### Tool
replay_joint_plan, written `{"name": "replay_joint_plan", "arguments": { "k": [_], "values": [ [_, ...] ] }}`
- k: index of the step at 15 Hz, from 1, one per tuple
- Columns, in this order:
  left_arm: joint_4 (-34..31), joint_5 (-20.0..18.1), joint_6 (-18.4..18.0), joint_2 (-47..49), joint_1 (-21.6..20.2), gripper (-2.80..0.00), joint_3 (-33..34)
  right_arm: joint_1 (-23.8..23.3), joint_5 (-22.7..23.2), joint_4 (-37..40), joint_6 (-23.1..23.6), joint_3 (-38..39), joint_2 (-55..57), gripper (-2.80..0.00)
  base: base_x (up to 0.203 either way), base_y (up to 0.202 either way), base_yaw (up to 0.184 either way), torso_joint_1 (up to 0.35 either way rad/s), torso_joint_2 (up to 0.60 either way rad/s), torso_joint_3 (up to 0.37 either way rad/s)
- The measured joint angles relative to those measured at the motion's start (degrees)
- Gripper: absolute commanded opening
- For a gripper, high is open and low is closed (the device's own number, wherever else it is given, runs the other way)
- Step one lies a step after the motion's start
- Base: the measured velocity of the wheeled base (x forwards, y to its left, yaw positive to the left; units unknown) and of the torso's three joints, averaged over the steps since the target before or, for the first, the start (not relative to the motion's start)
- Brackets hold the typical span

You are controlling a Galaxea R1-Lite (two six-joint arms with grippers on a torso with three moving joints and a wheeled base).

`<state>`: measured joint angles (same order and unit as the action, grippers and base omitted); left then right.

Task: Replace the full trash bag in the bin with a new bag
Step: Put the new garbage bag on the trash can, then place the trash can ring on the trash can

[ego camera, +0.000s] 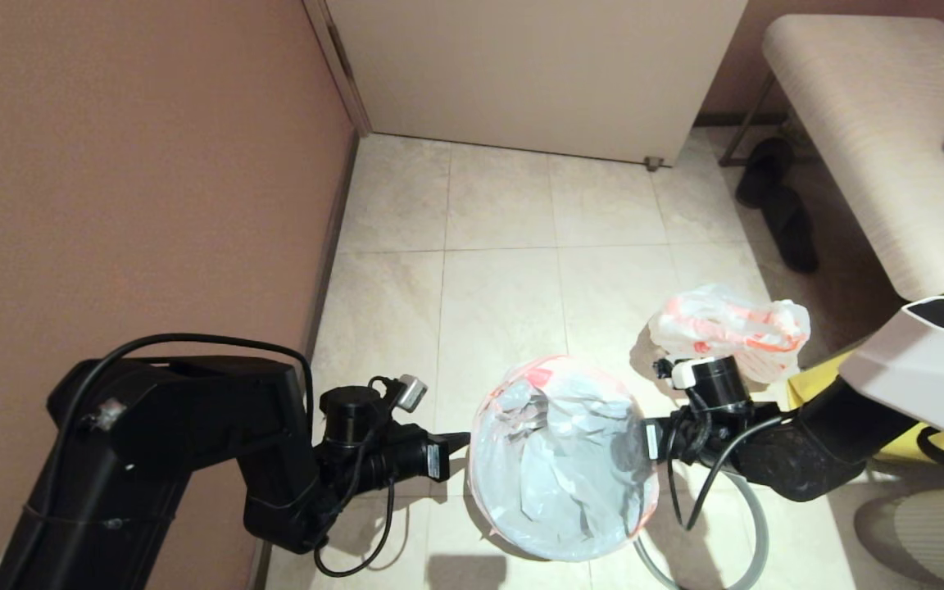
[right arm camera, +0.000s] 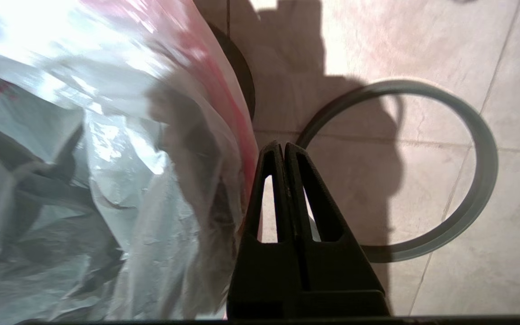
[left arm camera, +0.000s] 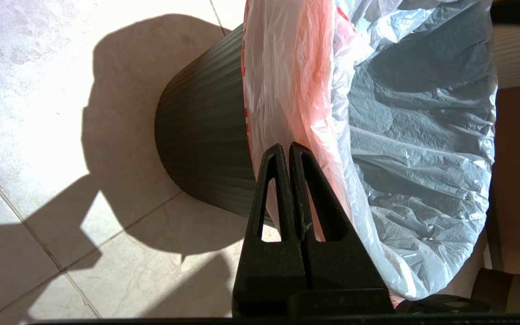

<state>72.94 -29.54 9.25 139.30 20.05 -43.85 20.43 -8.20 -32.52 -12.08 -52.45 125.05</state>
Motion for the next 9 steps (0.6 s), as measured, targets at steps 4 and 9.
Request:
{"name": "replay_joint_plan", "arguments": {
  "k": [4, 9],
  "values": [
    [-0.4, 0.0, -3.0, -0.1, -0.4, -2.80, 0.4, 0.7, -3.3, 9.8, -1.3, 1.6, -11.0, -2.80, 0.000, 0.000, 0.000, 0.000, 0.00, 0.000],
    [-11.8, 0.0, -15.7, -0.5, -3.5, -2.80, 1.4, -11.0, -9.7, 28.9, -2.1, 3.0, -13.7, -2.80, 0.000, 0.000, 0.000, 0.000, 0.00, 0.000]
  ]
}}
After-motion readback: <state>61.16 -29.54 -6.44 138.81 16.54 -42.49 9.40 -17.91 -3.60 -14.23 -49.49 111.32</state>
